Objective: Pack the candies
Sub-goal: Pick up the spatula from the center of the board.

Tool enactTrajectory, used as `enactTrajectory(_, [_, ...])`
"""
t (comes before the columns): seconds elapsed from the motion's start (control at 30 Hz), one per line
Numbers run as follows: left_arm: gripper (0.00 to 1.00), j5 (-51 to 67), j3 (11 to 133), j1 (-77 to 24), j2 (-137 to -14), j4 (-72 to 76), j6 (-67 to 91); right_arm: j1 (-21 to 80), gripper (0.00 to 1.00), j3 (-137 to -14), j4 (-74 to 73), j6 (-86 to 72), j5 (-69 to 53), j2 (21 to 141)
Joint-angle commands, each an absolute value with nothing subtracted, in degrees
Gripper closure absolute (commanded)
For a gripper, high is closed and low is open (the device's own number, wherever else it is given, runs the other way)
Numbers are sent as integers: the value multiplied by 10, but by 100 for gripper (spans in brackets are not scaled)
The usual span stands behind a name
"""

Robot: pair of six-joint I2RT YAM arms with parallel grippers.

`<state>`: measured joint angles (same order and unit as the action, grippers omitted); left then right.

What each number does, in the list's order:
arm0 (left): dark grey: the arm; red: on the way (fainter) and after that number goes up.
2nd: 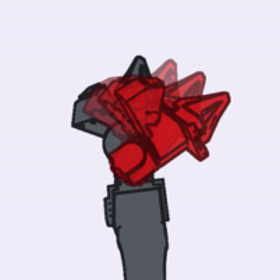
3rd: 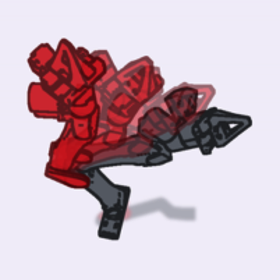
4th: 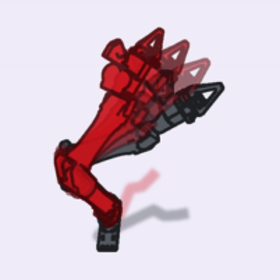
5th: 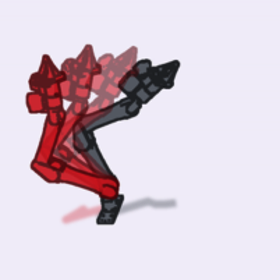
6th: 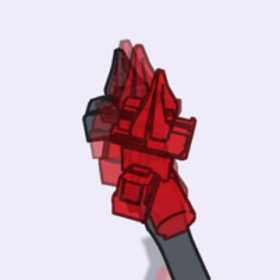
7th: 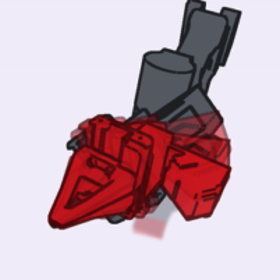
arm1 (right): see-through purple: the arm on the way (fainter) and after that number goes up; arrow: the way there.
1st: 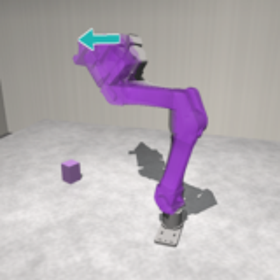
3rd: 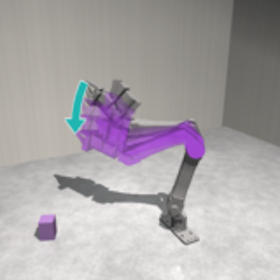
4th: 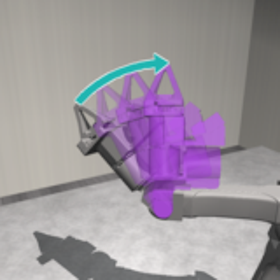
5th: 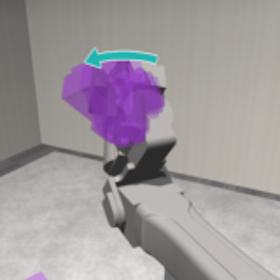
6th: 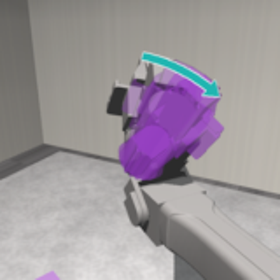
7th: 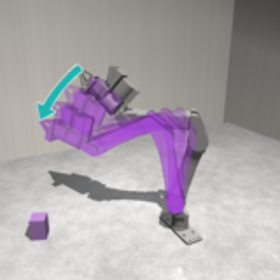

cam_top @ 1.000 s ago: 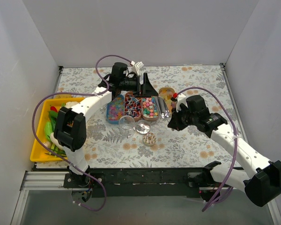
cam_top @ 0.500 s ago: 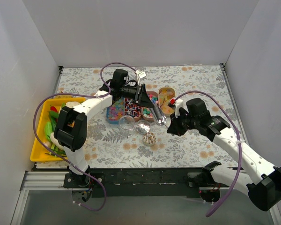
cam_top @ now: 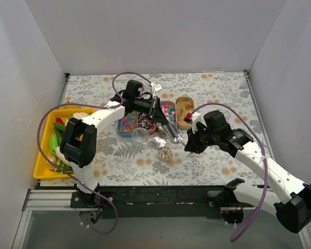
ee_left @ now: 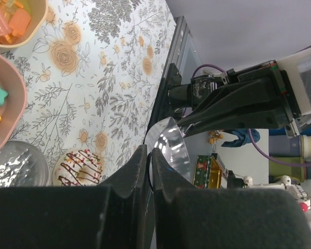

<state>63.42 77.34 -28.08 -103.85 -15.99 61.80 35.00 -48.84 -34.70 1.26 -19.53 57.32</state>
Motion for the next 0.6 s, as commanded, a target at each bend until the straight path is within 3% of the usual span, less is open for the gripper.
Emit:
enactTrajectory(0.0, [100, 621, 771, -297, -1031, -226, 606, 350, 99, -501, -284, -9, -174, 561])
enactTrajectory(0.07, [100, 627, 784, -298, -1037, -242, 626, 350, 99, -498, -283, -13, -164, 561])
enactTrajectory(0.1, [100, 639, 788, -297, -1039, -243, 636, 350, 92, -494, -282, -14, -162, 561])
enactTrajectory(0.13, [100, 644, 797, -298, -1040, -243, 642, 350, 75, -490, -279, -18, -160, 560])
enactTrajectory(0.2, [100, 652, 804, -298, -1038, -240, 656, 350, 58, -477, -266, -20, -160, 557])
enactTrajectory(0.23, [100, 652, 812, -298, -1035, -238, 657, 350, 44, -473, -261, -24, -158, 555])
enactTrajectory(0.27, [100, 655, 815, -297, -1034, -236, 657, 350, 41, -469, -257, -25, -158, 552])
enactTrajectory(0.33, [100, 660, 817, -297, -1033, -224, 661, 349, 41, -463, -247, -29, -158, 551])
enactTrajectory(0.57, [100, 672, 812, -291, -1042, -182, 698, 350, 54, -457, -243, -40, -169, 548])
